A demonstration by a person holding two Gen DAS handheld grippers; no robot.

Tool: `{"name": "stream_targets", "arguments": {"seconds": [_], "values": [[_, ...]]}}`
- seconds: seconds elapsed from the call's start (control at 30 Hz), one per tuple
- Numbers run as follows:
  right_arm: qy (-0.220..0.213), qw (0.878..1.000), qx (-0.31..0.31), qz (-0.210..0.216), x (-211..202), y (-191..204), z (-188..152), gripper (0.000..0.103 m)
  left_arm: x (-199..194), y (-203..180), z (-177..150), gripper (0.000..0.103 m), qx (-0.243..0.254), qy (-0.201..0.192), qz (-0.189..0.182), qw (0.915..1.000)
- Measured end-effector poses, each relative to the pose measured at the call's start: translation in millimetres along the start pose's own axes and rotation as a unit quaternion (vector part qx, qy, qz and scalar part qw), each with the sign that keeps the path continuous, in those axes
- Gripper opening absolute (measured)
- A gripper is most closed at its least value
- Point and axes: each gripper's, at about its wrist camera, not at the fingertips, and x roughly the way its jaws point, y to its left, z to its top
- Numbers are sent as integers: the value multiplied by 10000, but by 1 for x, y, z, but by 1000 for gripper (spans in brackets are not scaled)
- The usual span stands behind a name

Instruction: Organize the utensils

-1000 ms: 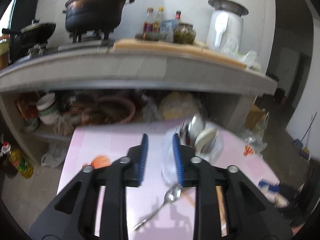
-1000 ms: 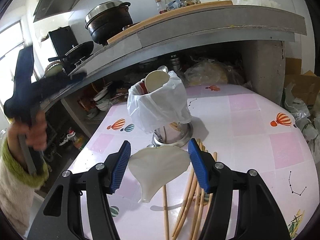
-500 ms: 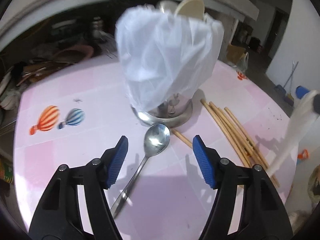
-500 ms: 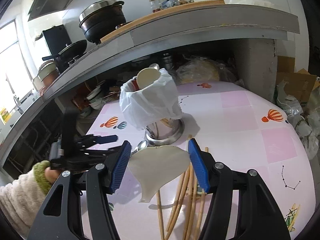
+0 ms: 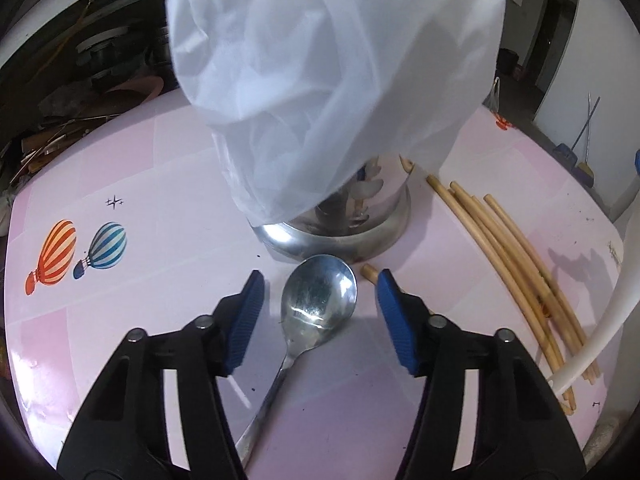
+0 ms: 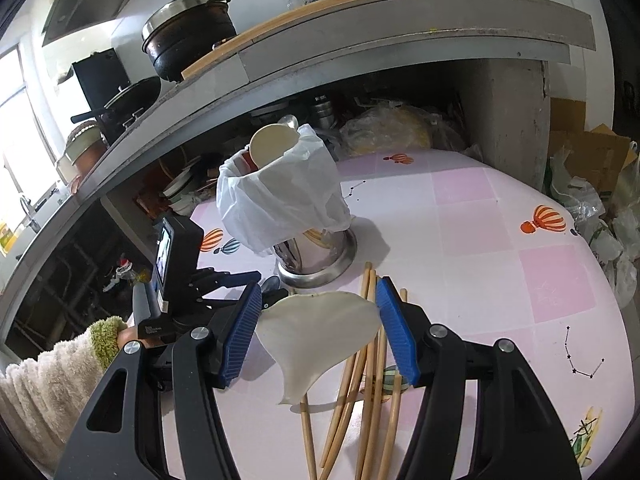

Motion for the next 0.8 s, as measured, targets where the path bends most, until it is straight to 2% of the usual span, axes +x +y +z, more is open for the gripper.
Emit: {"name": "stream_targets", "arguments": {"seconds": [0.17, 0.37, 0.67, 0.8], "values": [[20, 10000, 13, 6, 2, -1, 0, 58, 1, -3, -1, 49, 52, -124, 142, 9998], [27, 10000, 44, 18, 3, -1, 0, 58, -1, -14, -6, 36, 162, -193, 367, 9990], [-7, 10000, 18, 18, 1, 1, 0, 58, -10, -16, -15, 35, 93, -183, 428, 9989], [-38, 10000, -14, 34, -2, 4, 1, 58, -21, -10, -15, 35, -8, -313, 457, 9985]]}}
